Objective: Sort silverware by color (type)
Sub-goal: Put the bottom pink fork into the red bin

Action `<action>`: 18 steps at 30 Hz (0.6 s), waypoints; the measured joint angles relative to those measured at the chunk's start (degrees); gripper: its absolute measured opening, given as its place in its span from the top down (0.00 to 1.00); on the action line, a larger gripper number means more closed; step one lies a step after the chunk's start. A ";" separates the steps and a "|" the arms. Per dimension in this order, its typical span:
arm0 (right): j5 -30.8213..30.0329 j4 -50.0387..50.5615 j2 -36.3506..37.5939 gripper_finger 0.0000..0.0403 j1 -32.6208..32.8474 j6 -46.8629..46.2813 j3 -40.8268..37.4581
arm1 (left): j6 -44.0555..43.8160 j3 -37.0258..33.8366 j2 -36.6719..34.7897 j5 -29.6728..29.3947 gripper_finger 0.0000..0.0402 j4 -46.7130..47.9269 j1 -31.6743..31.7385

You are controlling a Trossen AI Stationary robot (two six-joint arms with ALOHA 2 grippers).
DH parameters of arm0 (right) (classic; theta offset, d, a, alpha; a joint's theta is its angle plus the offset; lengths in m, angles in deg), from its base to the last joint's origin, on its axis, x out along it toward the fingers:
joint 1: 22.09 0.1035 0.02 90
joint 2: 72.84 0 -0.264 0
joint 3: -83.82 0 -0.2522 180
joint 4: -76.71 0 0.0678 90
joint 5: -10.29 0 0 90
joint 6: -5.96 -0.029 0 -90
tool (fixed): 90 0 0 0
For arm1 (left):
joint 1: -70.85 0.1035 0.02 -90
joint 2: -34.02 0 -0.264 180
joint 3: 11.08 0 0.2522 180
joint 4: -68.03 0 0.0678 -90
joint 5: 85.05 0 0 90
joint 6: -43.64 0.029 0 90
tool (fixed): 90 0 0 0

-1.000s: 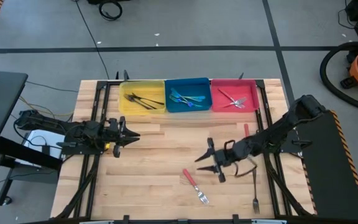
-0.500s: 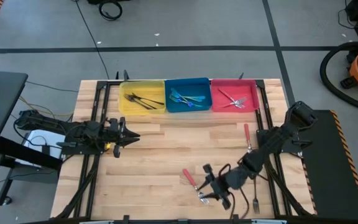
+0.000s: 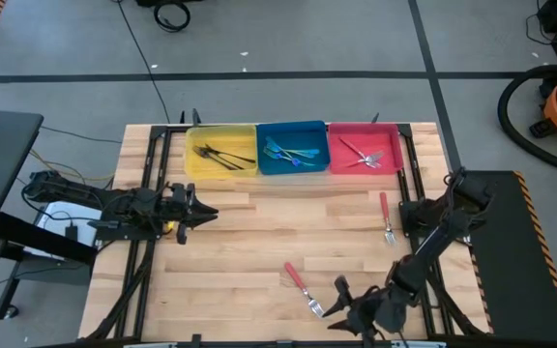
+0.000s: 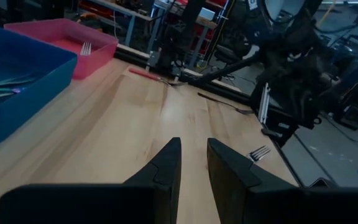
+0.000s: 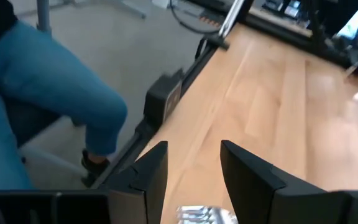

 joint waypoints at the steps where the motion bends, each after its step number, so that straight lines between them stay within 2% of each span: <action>1: -0.10 -0.18 -1.02 0.61 0.18 -0.16 -0.02 | -0.24 0.00 0.02 0.01 0.81 0.12 0.00; 10: -0.17 -5.79 -8.42 0.61 0.77 -0.03 -0.04 | -1.17 0.00 0.01 0.00 0.81 1.02 0.00; 18: -1.25 -5.81 -13.36 0.61 0.80 0.05 -0.06 | -1.12 0.00 0.02 -0.03 0.81 1.00 0.00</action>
